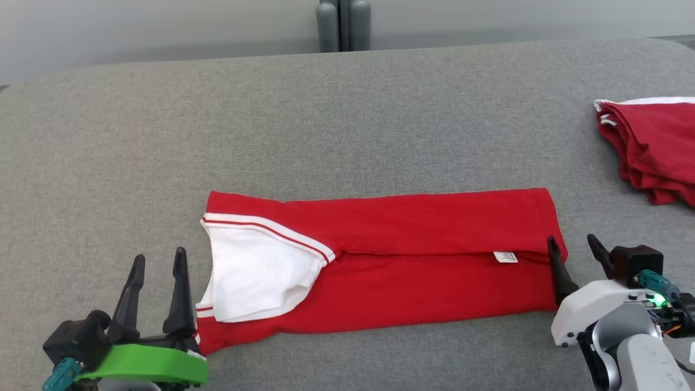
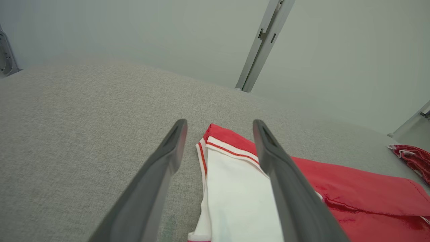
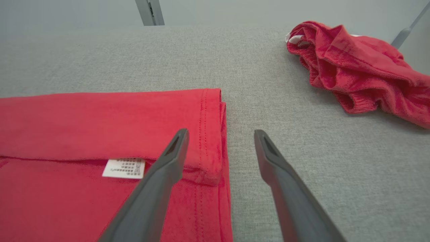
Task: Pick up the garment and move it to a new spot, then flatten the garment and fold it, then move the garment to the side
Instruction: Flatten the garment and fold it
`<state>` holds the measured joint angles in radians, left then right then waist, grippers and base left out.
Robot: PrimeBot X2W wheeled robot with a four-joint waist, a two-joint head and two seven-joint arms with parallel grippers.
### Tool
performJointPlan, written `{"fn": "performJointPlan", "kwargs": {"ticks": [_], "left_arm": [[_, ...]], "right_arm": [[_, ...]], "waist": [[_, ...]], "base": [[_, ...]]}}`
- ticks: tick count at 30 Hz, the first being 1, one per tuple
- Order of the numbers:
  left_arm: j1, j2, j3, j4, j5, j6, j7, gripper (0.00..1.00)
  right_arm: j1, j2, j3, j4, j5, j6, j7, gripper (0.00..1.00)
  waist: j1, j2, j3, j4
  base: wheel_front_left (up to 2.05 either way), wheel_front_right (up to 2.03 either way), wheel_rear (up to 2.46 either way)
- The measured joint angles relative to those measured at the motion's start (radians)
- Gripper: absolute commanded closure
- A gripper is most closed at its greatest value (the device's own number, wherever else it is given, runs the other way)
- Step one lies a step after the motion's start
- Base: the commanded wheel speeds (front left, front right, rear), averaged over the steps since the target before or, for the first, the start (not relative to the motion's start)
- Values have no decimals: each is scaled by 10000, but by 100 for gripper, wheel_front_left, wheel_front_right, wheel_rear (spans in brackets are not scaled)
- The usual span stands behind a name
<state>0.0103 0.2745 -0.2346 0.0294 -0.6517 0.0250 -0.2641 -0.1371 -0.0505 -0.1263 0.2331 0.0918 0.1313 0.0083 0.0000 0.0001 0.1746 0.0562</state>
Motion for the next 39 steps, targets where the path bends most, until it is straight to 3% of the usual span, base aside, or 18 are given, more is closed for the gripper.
{"fn": "performJointPlan", "kwargs": {"ticks": [16, 17, 18, 21, 29, 39], "left_arm": [[95, -819, 895, 500, 1398, -665, 0, 0], [95, -863, 922, 522, 1476, -694, 0, 0], [94, -905, 928, 545, 1528, -713, 0, 0], [89, -1016, 945, 614, 1645, -796, 0, 0], [2, -1202, 963, 794, 1883, -1011, 0, 0], [-275, -1394, 905, 1037, 2151, -1147, 0, 0]], "right_arm": [[-677, 8, -46, 2518, -1538, 0, -907, 0], [-746, 8, -21, 2650, -1532, 0, -963, 6], [-808, 8, 10, 2757, -1511, 0, -982, 44], [-1028, 15, 146, 3058, -1348, 0, -1078, 99], [-1622, 58, 17, 3323, -1264, 8, -1235, 100], [-1795, -201, -1012, 2240, -1540, 4, -917, 100]], "waist": [[0, 0, 254, 413], [0, 0, 259, 396], [0, 0, 262, 381], [0, 0, 271, 309], [0, 0, 275, -53], [0, 0, 174, -709]], "base": [[0, 0, 0], [0, 0, 0], [0, 0, 0], [0, 0, 0], [0, 0, 0], [0, 0, 0]]}}
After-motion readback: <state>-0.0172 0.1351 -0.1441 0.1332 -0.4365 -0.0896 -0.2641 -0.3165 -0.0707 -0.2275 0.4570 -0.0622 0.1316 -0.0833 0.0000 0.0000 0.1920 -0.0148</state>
